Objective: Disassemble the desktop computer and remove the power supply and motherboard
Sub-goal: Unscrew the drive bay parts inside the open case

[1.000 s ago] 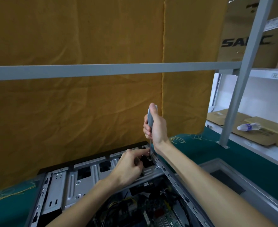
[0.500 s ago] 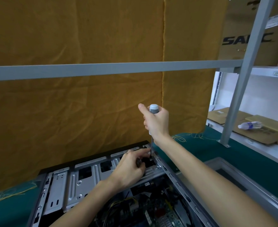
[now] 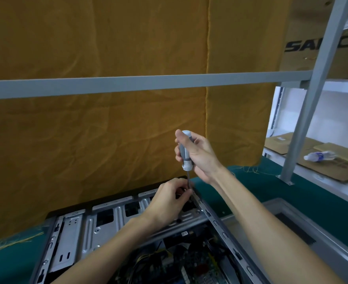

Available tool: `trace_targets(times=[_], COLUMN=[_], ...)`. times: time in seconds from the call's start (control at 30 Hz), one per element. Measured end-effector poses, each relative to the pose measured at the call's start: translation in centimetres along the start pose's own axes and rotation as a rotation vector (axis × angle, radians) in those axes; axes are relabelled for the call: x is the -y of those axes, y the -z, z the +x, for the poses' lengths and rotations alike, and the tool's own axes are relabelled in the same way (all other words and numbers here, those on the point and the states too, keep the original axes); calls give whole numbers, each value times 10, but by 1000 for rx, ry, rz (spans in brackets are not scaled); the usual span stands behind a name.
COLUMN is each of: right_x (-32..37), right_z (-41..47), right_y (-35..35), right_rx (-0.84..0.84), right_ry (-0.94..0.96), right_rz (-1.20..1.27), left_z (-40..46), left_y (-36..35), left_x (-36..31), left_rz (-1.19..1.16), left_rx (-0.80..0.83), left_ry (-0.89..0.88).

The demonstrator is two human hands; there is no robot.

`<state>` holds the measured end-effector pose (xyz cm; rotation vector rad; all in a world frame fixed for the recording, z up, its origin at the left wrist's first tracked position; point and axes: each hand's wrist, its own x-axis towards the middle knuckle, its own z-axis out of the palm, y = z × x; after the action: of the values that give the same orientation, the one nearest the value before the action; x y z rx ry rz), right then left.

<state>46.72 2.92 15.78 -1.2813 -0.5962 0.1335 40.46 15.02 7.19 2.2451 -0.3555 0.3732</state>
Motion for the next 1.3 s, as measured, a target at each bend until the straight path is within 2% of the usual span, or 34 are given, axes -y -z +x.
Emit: trace_targets(times=[0.27,0.47,0.53,0.67,0.9,1.07,1.17,1.3], right_x=[-7,-10,-12,-12,-20,-21,-21,-19], right_z=[-7,-14,-16,-16,-21,-20,-20,-20], right_y=[-6,-13,-13,-13,-8,-11,-15,-16], right_rx=[5,-228,-258,-261,-291,-171,-160,-257], right_ry=[9,119,106,62,128,19,70,190], right_rz=[22,-28,-27,45,-20,57,-2,-54], left_z=[5,3,1,-2,1,3,2,4], left_y=[-3,-8,-7,-4,-6,-6,-4,-5], left_x=[8,3,3,2,3,3,3,5], left_rz=[-86,-46,-57,-100,-111,-97,-130,-122], left_rx=[-89,-180,-139,-71,-163,-78,-92,-168], left_ry=[19,32,22,-34,13,-31,-40,11])
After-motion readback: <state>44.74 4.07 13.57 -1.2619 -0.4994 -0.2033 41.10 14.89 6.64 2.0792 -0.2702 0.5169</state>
